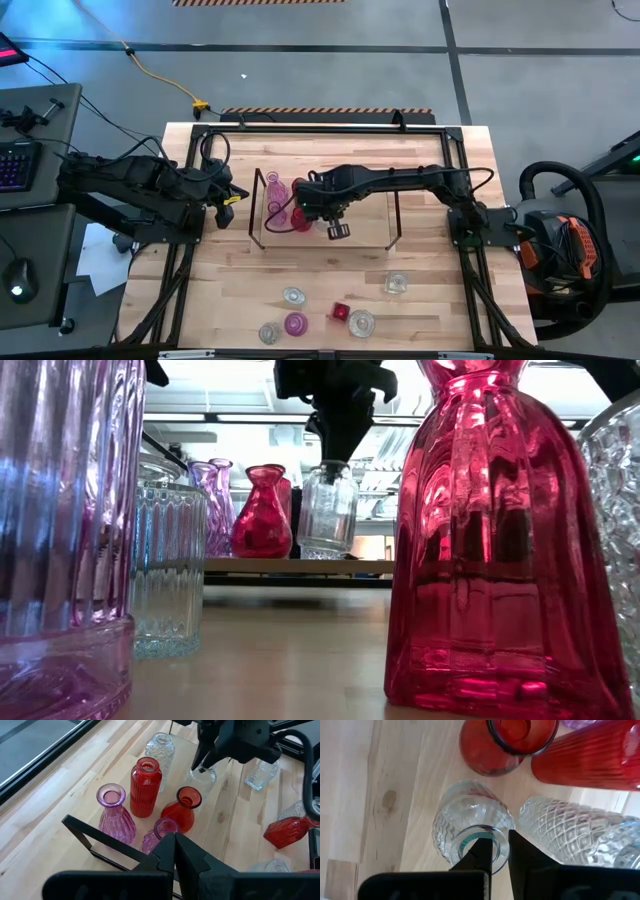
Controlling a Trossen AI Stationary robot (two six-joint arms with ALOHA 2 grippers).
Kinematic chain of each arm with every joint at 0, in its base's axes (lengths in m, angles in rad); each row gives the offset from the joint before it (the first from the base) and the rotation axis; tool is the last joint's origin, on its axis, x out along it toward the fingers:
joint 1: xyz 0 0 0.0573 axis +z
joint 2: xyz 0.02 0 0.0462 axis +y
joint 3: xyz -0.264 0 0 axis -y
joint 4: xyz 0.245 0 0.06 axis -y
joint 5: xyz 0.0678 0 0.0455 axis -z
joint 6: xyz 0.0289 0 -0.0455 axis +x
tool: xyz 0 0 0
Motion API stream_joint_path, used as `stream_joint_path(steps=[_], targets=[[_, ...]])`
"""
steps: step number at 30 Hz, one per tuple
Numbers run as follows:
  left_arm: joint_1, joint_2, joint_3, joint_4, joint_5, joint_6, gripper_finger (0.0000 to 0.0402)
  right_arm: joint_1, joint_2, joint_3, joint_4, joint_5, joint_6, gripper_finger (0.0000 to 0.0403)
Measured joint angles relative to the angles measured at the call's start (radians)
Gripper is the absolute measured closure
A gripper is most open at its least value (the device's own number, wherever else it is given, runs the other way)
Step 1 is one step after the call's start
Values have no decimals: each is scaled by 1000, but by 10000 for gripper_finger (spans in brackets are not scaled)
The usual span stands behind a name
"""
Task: Sort vases onto shelf
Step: Put the transparent vase aligned with the other transparent vase on the shelf
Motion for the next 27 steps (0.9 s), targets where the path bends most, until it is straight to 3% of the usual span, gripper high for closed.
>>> stream_joint_path(steps=[22,27], targets=[[0,0,0,0,25,-10,401,0,0,0,11,12,19,393],[0,0,0,0,25,-11,402,0,0,0,11,12,11,376]])
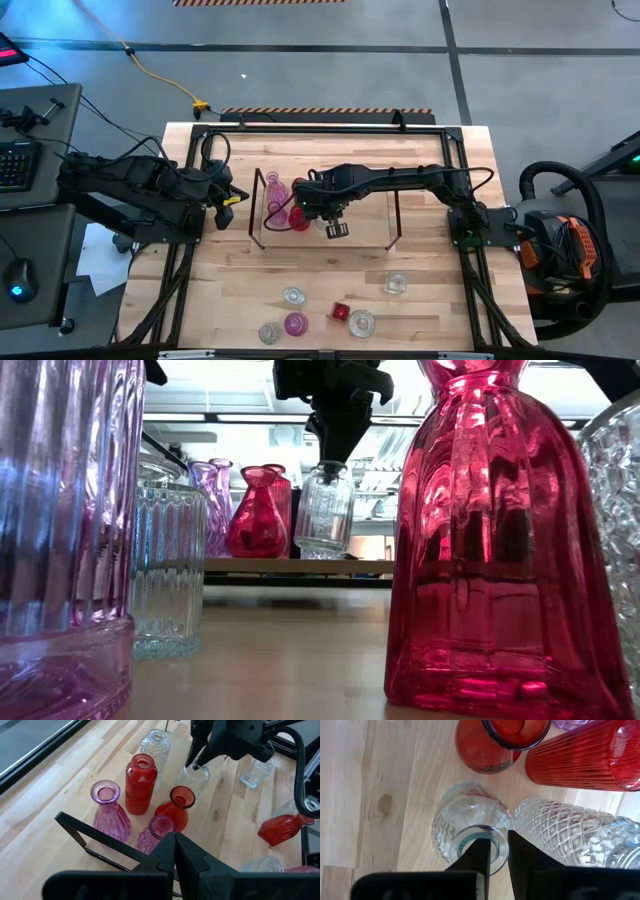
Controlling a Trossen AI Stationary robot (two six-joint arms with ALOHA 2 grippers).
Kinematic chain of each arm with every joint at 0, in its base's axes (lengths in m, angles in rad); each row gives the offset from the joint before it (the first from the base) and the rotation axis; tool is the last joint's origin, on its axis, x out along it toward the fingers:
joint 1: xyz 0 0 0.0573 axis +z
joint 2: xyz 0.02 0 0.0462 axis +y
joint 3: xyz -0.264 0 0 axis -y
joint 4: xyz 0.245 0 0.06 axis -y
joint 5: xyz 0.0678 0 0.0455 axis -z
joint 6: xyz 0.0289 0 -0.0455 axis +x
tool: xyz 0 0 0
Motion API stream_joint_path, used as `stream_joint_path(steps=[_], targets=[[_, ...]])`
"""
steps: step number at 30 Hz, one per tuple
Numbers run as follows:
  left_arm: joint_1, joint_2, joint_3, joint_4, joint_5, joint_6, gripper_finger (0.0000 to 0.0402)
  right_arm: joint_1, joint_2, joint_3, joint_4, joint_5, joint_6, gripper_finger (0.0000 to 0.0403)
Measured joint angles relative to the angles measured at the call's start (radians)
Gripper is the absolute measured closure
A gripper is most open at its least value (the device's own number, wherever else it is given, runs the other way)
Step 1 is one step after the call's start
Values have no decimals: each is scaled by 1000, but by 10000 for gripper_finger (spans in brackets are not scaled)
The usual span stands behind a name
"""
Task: Sort vases onto shelf
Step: Put the transparent vase aligned with the other transparent vase on the shelf
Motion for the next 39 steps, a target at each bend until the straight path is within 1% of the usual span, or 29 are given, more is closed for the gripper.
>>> stream_joint_path(steps=[5,9,27,39], targets=[[0,0,0,0,0,0,402,0,0,0,0,0,-3,354],[0,0,0,0,1,0,401,0,0,0,4,0,-4,345],[0,0,0,0,1,3,401,-14,0,0,-7,-55,18,343],[0,0,0,0,28,3,401,-26,5,1,1,-63,18,334]])
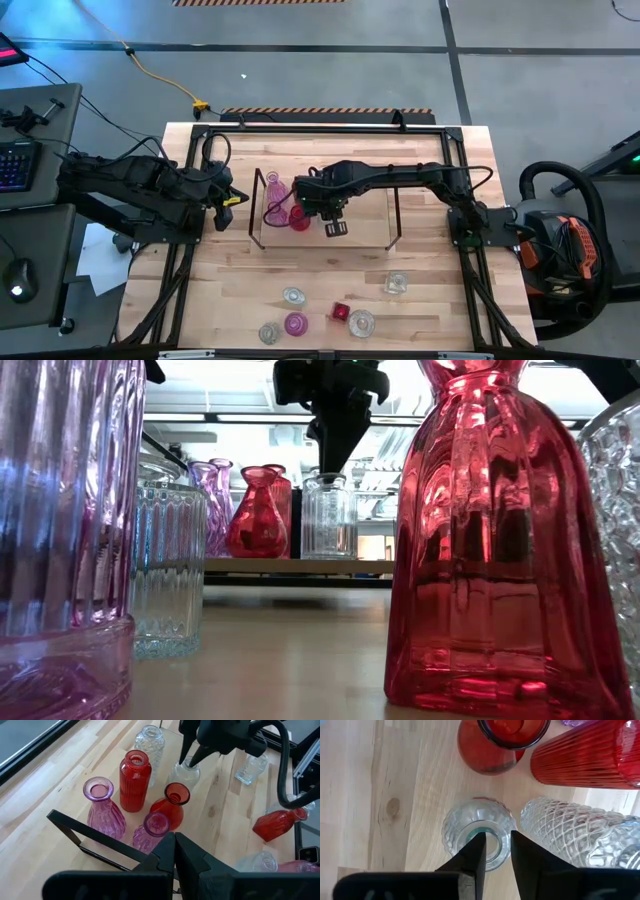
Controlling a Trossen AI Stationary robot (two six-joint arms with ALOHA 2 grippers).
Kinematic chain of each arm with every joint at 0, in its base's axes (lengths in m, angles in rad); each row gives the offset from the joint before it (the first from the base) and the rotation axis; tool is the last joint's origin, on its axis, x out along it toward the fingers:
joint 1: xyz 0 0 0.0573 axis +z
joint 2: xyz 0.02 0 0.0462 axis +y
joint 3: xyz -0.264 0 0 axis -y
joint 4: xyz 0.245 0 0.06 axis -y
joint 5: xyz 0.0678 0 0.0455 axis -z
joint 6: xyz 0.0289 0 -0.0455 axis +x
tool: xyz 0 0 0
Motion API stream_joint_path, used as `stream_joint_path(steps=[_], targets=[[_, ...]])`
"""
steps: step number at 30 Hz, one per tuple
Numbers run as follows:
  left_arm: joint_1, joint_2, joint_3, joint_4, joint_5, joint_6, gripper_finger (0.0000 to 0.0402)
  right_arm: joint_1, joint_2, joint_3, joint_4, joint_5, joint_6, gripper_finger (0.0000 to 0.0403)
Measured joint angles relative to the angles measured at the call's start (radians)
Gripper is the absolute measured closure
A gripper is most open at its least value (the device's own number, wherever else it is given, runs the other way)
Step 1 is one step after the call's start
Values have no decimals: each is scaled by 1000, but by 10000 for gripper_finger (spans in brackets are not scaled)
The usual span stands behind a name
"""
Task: Sort vases onto shelf
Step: Put the transparent vase aligned with the other transparent vase on the shelf
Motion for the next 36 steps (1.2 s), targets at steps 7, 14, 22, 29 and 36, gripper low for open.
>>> stream_joint_path(steps=[7,14,22,29,36], targets=[[0,0,0,0,0,1,402,1,0,0,2,23,14,333],[0,0,0,0,0,0,402,0,0,0,18,29,24,333],[0,0,0,0,0,0,401,0,1,0,37,38,25,334],[0,0,0,0,0,0,402,4,1,0,35,38,47,334],[0,0,0,0,-1,0,402,18,1,33,15,51,51,334]])
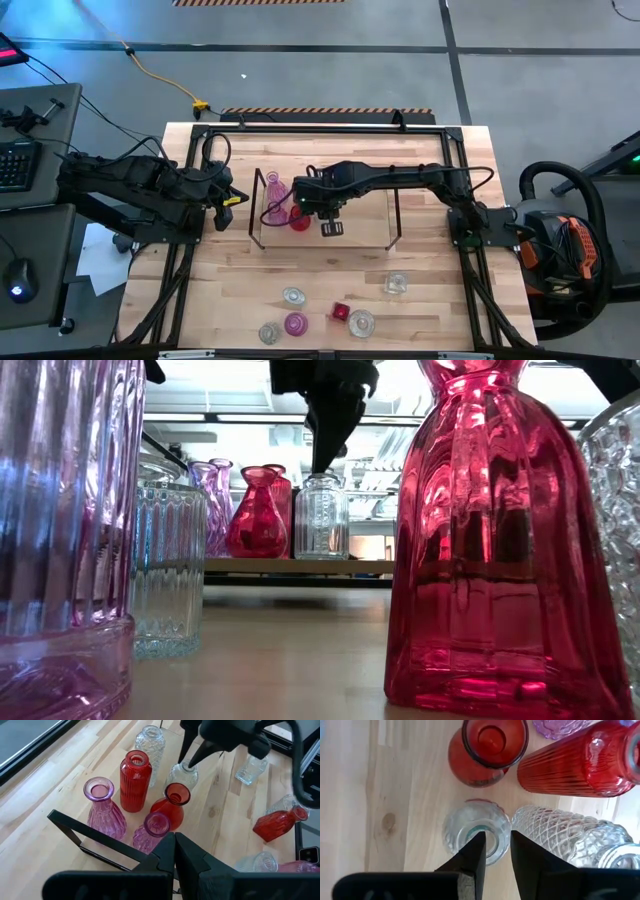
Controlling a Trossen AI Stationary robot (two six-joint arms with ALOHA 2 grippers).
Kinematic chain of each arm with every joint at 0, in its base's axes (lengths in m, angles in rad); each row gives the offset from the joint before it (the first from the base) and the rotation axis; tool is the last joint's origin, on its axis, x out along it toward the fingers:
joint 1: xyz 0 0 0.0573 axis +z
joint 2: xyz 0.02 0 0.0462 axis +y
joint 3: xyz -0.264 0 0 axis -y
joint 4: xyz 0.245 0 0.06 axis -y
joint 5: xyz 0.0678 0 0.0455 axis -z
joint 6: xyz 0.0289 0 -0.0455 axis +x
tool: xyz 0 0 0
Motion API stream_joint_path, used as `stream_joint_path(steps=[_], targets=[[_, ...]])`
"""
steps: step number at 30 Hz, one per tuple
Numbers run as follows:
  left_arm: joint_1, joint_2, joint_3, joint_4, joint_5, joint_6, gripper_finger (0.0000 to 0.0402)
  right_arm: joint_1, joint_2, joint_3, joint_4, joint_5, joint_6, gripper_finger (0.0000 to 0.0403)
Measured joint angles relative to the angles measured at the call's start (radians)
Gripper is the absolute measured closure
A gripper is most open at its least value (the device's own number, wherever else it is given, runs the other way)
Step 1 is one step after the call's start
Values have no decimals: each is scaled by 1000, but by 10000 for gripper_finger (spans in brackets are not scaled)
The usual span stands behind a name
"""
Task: Sort vases onto shelf
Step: Put the transparent vase aligned with the other transparent vase on the shelf, then put the transparent vase aligned with the other transparent vases on the shelf
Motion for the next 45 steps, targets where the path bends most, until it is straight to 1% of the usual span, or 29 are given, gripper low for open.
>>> stream_joint_path(steps=[5,8,14,17,21,23,29,34,38,43,45], targets=[[0,0,0,0,0,0,402,14,0,56,-40,2,33,334],[0,0,0,0,0,0,401,27,0,112,-83,18,83,334],[0,10,1,1,1,-2,401,73,0,227,-133,81,245,334],[0,17,1,4,5,-2,401,115,-16,216,-129,104,339,334],[-16,45,1,7,5,3,401,188,-21,212,-202,112,513,334],[-33,63,1,10,5,21,401,233,-21,207,-210,119,606,334],[-88,139,1,23,6,71,401,371,-21,203,-219,218,903,334],[-123,209,1,87,11,126,402,464,-21,203,-264,233,1176,334],[-136,268,1,162,104,175,402,525,-21,203,-296,259,1339,334],[-138,346,1,200,244,219,402,574,-21,203,-295,288,1428,334],[-145,371,0,195,279,243,402,585,-21,203,-295,299,1439,334]])
